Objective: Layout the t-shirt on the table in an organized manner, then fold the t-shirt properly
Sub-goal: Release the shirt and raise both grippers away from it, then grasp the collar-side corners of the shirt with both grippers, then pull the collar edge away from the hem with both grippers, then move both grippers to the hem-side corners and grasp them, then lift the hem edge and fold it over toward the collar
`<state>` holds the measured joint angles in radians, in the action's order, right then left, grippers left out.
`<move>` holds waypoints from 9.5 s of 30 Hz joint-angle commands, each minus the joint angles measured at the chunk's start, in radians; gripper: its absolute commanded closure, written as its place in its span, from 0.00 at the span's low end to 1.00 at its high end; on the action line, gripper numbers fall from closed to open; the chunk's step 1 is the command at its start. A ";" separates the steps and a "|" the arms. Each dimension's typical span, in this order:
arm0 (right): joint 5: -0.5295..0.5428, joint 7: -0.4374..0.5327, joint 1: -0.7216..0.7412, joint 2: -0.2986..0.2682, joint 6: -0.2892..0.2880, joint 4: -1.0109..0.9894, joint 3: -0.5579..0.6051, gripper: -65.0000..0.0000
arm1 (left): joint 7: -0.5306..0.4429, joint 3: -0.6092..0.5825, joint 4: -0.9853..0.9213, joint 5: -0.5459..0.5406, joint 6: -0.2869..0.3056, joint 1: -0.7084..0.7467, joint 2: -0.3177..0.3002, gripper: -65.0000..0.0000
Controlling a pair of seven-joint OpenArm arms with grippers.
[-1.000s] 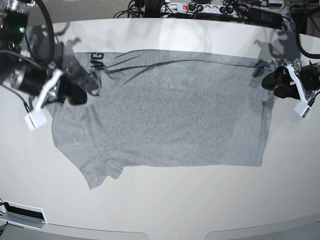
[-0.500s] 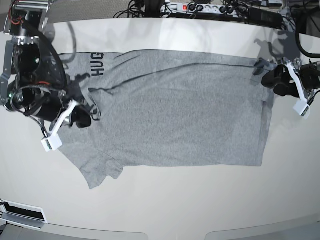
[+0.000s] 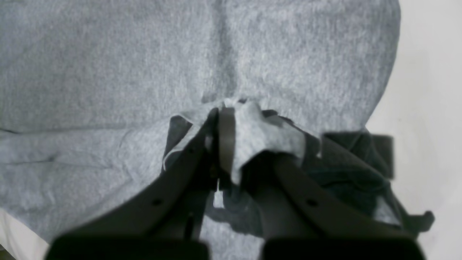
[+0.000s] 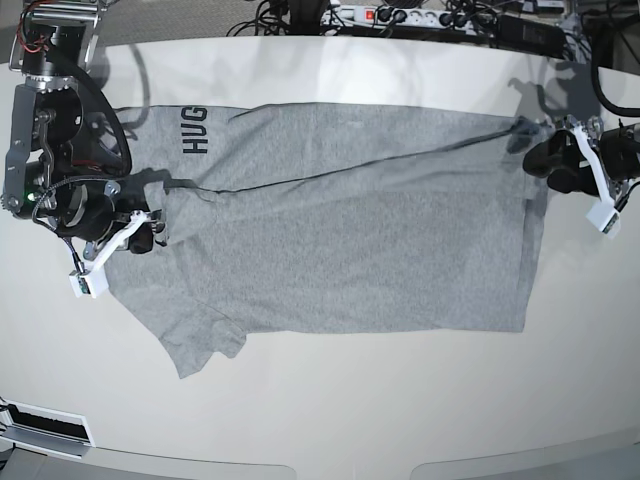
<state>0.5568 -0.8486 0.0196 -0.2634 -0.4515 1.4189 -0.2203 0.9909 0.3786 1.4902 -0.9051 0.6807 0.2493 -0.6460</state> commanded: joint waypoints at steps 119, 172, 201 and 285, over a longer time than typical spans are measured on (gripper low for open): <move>-0.166 -0.037 -0.426 -0.224 -0.206 0.032 0.134 1.00 | -0.204 -0.378 -0.040 0.424 -0.090 0.171 0.014 1.00; 0.098 -0.143 -0.357 -0.329 -0.089 0.399 0.134 0.83 | -0.562 -0.264 -0.972 0.418 -0.131 -0.716 0.130 0.47; -0.067 0.150 0.176 -0.180 0.066 -0.232 0.134 0.49 | -0.437 -0.389 -0.927 0.245 -0.131 -0.696 0.142 1.00; 0.286 -0.178 0.328 -0.194 -0.247 -0.214 0.134 1.00 | 0.305 -0.390 -0.927 -0.415 0.017 -0.944 0.040 1.00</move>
<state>0.8211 -1.0473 0.3210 -0.4377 -0.6926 1.1866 -0.0807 1.3010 -0.0166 0.5491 -1.2976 0.6903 -0.6628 -0.5922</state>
